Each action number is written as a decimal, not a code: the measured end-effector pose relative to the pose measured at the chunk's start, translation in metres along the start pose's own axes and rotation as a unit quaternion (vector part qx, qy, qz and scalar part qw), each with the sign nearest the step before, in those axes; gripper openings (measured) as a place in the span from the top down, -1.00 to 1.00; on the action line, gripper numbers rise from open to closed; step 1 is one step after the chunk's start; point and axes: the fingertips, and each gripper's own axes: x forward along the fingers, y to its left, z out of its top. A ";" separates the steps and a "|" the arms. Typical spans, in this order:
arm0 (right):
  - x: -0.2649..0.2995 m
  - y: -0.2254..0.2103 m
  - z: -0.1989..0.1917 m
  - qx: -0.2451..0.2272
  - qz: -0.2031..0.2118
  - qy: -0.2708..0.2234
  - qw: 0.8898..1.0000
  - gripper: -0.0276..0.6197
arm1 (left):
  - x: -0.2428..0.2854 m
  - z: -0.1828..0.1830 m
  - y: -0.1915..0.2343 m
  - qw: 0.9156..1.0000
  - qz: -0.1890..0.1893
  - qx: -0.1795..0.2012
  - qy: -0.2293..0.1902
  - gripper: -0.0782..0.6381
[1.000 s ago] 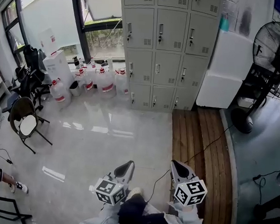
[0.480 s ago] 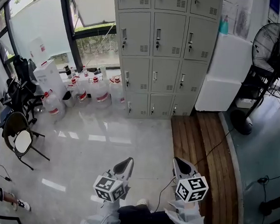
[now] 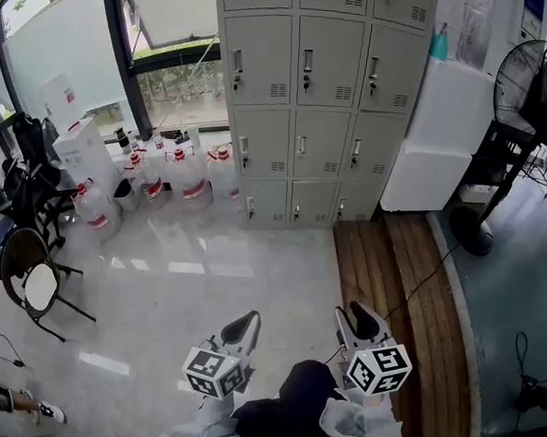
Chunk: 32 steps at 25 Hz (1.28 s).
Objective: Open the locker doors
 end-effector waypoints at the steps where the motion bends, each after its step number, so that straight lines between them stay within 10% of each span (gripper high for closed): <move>1: 0.001 0.000 0.001 0.001 0.000 0.000 1.000 0.50 | -0.001 -0.002 0.002 1.000 0.002 -0.003 0.001 0.75; 14: 0.027 0.011 -0.010 0.011 0.028 0.018 0.999 0.49 | 0.004 -0.010 0.022 0.999 0.010 -0.022 0.022 0.75; 32: 0.144 -0.075 0.030 0.022 0.052 0.028 0.998 0.49 | 0.139 0.034 0.069 1.000 0.023 -0.013 0.016 0.75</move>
